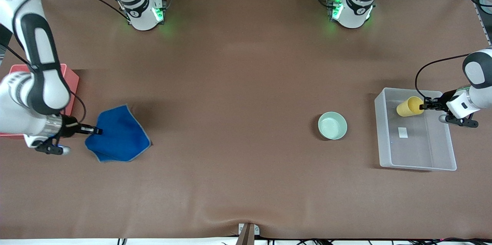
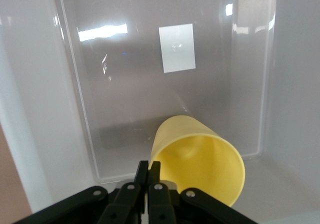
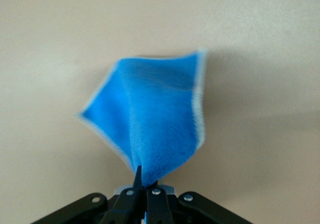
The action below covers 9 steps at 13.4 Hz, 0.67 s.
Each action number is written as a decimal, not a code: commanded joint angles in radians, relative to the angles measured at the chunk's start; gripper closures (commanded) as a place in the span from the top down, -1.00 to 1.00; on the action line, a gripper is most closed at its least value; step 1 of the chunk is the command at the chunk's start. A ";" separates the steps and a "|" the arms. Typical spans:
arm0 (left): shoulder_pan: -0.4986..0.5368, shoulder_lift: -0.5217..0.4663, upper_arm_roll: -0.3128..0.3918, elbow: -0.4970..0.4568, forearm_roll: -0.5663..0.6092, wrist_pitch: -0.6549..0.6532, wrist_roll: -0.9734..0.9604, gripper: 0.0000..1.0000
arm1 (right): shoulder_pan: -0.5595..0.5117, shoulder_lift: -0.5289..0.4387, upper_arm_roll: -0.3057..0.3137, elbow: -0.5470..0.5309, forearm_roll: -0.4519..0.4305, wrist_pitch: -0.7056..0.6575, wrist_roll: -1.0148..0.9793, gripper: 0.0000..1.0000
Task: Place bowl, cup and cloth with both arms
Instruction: 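Release the cup in the clear bin while the right gripper lifts the cloth, then lower the left gripper onto the green bowl while the right gripper carries the cloth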
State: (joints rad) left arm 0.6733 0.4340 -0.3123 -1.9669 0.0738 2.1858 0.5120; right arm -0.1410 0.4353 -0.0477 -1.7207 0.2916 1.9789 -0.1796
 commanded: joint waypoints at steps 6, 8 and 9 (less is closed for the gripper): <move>0.002 -0.096 -0.059 0.038 -0.014 -0.003 -0.042 1.00 | -0.176 -0.132 0.000 0.073 -0.141 -0.218 -0.243 -1.00; 0.002 -0.138 -0.112 0.059 -0.016 -0.004 -0.146 1.00 | -0.225 -0.133 0.000 0.104 -0.155 -0.273 -0.320 -1.00; 0.002 -0.161 -0.152 0.062 -0.016 -0.004 -0.197 1.00 | -0.245 -0.133 0.000 0.124 -0.160 -0.299 -0.345 -1.00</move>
State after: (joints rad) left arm 0.6740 0.3382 -0.4059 -1.8971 0.0710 2.1939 0.3966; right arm -0.3445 0.3008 -0.0643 -1.6422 0.1526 1.7342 -0.4743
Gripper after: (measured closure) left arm 0.013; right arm 0.978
